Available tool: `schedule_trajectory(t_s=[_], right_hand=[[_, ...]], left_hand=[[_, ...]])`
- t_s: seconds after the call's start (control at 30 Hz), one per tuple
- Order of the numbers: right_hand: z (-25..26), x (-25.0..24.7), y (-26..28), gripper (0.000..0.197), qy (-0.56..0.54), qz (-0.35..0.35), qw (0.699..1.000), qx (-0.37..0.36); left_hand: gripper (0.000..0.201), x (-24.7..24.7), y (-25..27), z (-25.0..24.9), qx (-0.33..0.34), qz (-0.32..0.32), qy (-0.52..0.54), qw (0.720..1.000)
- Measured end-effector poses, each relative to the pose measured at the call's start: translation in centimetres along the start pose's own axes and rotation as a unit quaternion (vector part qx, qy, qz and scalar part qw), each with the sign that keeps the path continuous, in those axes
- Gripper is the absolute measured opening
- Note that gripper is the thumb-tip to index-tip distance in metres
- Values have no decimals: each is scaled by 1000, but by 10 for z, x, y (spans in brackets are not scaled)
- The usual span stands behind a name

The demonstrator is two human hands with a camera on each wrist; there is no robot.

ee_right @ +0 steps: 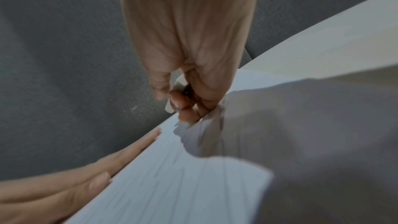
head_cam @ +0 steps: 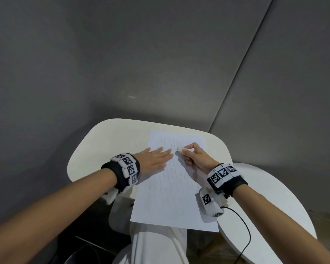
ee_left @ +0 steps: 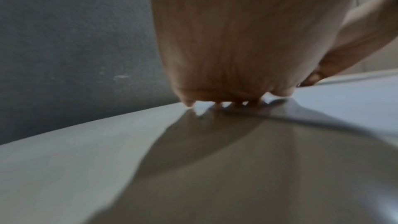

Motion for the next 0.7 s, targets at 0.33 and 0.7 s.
schedule_trajectory(t_s=[0.33,0.7], right_hand=[[-4,-3,0,22,41,-23,999,-5],[24,12,20,18,147,-24,987,-66]], left_hand=[[60,-8,53,-20,12,-58,-5,998],[74,7,81,6,-58,-21,-43,997]])
Point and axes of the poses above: each hand's wrist, its own y-axis away from the middle knuckle, its own x-axis out of the palm, z = x × y, the point moved 10 cm from there along -y, towards the middle knuckle, and after that the axes turned 6 degrees about x, right-handed, at the moved point
